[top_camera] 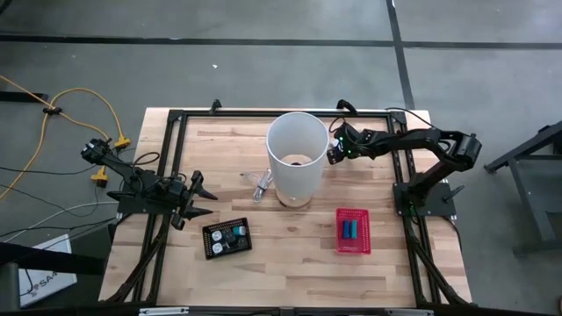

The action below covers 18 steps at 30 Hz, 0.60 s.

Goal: Pick & Place Office items
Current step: Put the white digital clock into the orange bin

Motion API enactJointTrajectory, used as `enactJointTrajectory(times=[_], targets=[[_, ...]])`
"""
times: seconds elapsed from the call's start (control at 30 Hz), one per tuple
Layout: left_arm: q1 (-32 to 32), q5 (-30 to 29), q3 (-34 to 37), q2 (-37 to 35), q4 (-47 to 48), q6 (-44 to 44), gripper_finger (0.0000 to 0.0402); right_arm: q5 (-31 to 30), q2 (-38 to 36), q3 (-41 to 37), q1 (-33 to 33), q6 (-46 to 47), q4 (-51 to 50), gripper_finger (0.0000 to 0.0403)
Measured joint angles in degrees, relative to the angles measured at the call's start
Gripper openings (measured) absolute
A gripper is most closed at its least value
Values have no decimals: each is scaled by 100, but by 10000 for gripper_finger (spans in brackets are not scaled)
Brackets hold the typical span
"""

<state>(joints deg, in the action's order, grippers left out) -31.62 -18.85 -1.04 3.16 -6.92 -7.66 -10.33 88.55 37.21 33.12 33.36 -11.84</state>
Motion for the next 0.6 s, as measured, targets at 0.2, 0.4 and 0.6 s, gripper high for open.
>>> enactJointTrajectory(times=[0.2, 0.4, 0.6], targets=[[-1, 0, 0, 0, 0, 0, 199, 0, -2, 0, 0, 0, -1, 204], [-2, 0, 0, 0, 0, 0, 199, 34, -2, 0, 0, 0, -2, 168], [0, 0, 0, 0, 0, 0, 199, 133, -11, 0, 0, 0, 9, 146]])
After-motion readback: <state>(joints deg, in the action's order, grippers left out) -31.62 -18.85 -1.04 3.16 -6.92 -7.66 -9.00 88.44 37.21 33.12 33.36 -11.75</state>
